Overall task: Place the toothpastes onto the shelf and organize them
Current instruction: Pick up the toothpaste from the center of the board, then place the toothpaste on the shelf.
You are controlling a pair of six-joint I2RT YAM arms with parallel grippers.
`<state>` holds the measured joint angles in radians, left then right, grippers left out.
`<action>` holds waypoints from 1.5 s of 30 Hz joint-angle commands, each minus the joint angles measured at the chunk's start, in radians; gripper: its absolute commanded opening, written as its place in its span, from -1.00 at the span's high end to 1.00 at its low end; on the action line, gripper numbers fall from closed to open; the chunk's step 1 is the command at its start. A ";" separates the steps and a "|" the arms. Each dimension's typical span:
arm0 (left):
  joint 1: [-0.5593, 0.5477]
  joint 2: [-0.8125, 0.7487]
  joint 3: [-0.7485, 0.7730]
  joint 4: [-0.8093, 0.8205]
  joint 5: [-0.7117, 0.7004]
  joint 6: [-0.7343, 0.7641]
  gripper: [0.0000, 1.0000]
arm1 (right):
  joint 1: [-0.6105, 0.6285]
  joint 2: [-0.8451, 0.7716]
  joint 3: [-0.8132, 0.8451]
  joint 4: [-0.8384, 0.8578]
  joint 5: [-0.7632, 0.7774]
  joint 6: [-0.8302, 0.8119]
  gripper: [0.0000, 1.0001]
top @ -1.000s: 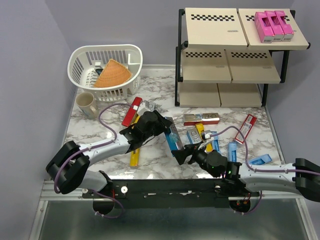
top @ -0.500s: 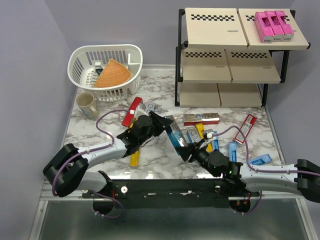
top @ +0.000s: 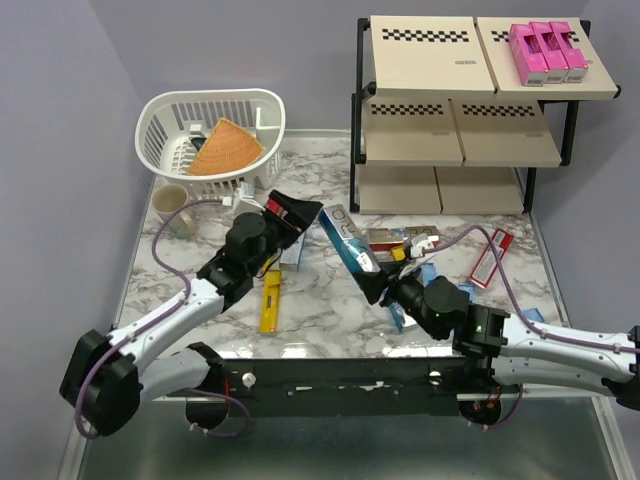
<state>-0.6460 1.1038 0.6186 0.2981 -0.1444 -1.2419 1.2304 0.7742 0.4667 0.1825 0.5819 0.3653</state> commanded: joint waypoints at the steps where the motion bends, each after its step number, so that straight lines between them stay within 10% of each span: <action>1: 0.054 -0.186 0.134 -0.294 -0.206 0.392 -0.98 | -0.002 0.022 0.244 -0.265 0.174 -0.143 0.38; 15: 0.059 -0.524 0.187 -0.432 -0.485 1.079 -0.98 | -0.163 0.229 0.855 -0.397 0.167 -0.427 0.38; 34: 0.083 -0.444 0.110 -0.444 -0.313 1.072 -0.98 | -0.531 0.899 1.773 -0.520 0.024 -0.612 0.32; 45: 0.100 -0.424 0.104 -0.438 -0.259 1.061 -0.98 | -0.611 1.057 1.874 -0.551 -0.083 -0.552 0.19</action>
<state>-0.5556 0.6796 0.7322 -0.1593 -0.4435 -0.1833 0.6415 1.8038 2.2959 -0.3698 0.5556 -0.2108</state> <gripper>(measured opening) 0.991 0.530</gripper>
